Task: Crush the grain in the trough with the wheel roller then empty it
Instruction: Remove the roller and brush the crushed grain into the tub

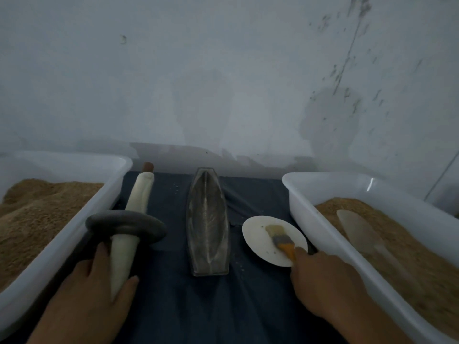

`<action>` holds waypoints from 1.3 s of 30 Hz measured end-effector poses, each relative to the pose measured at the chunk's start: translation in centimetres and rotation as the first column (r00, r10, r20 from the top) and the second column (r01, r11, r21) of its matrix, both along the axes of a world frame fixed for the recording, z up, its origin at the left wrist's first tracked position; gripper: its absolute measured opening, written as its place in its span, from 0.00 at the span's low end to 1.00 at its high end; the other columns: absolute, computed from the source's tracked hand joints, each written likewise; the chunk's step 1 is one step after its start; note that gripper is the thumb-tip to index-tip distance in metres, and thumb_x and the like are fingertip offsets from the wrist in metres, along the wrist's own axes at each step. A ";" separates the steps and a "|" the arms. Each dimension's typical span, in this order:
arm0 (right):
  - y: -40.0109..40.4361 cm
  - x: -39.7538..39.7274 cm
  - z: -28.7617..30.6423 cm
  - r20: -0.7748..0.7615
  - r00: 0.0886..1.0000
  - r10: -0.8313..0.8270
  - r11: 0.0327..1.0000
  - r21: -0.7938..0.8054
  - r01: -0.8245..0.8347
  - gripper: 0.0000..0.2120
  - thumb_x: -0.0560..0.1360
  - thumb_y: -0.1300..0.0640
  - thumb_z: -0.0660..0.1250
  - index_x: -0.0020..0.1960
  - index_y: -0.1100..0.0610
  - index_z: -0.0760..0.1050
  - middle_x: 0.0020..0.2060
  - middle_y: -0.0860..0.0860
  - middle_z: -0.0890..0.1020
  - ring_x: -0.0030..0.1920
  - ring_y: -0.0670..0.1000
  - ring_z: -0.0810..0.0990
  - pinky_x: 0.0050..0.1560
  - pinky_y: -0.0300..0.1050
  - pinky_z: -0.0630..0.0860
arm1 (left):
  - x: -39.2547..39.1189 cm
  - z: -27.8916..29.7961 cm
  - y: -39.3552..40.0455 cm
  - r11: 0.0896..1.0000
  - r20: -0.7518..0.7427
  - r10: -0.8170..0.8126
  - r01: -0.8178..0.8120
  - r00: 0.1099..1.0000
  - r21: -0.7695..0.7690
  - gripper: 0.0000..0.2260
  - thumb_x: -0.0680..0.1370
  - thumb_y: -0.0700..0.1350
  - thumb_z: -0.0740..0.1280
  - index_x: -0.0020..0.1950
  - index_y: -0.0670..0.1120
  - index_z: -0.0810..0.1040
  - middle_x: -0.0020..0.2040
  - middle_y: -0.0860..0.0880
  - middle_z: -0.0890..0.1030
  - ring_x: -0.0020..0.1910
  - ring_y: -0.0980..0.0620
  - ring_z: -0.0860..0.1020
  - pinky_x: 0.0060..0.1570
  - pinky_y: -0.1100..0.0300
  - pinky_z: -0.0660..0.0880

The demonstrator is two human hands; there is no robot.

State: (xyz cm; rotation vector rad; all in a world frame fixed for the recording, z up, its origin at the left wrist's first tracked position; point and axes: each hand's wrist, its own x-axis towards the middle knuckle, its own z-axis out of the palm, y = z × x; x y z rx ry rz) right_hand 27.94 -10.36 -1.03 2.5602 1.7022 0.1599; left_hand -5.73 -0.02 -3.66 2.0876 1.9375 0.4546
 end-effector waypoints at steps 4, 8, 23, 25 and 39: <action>-0.2 -0.3 0.3 0.023 1.000 0.019 0.999 0.046 -0.020 0.15 0.83 0.44 0.50 0.64 0.48 0.65 0.49 0.47 0.78 0.44 0.48 0.79 0.36 0.44 0.68 | 0.7 -0.2 0.9 0.999 0.184 0.005 0.005 0.983 -0.052 0.37 0.77 0.54 0.68 0.79 0.49 0.52 0.72 0.45 0.70 0.61 0.48 0.76 0.63 0.51 0.70; 0.1 -1.1 0.9 0.063 0.997 0.044 0.982 0.183 -0.055 0.18 0.82 0.39 0.50 0.68 0.45 0.64 0.51 0.45 0.78 0.43 0.47 0.79 0.36 0.43 0.72 | 1.7 0.6 1.7 0.986 0.548 0.103 -0.013 0.830 -0.165 0.20 0.77 0.47 0.69 0.67 0.51 0.67 0.43 0.46 0.84 0.33 0.51 0.83 0.39 0.54 0.77; 1.8 -4.5 8.3 -0.051 0.908 0.416 0.611 0.755 -0.238 0.10 0.80 0.41 0.60 0.53 0.45 0.75 0.29 0.43 0.73 0.28 0.43 0.73 0.29 0.38 0.65 | 5.1 5.5 1.2 0.936 0.557 -0.266 0.072 0.787 0.346 0.08 0.75 0.57 0.64 0.48 0.61 0.66 0.40 0.68 0.78 0.29 0.62 0.79 0.17 0.70 0.66; 3.1 -4.8 9.4 -0.249 0.813 0.526 0.545 0.833 -0.098 0.13 0.79 0.35 0.59 0.57 0.40 0.74 0.37 0.42 0.80 0.33 0.42 0.79 0.32 0.38 0.72 | 5.1 7.6 1.8 0.889 0.448 -0.342 0.130 0.826 0.439 0.08 0.73 0.56 0.65 0.47 0.59 0.67 0.36 0.62 0.79 0.30 0.63 0.78 0.16 0.68 0.64; 13.8 -3.7 3.7 -0.782 -0.185 0.595 0.665 0.350 0.660 0.08 0.79 0.55 0.67 0.44 0.58 0.81 0.32 0.49 0.79 0.25 0.42 0.70 0.20 0.33 0.65 | 7.0 6.9 9.4 0.838 -0.110 -0.314 0.330 0.943 0.434 0.07 0.72 0.51 0.68 0.49 0.58 0.75 0.44 0.56 0.80 0.44 0.50 0.79 0.38 0.55 0.73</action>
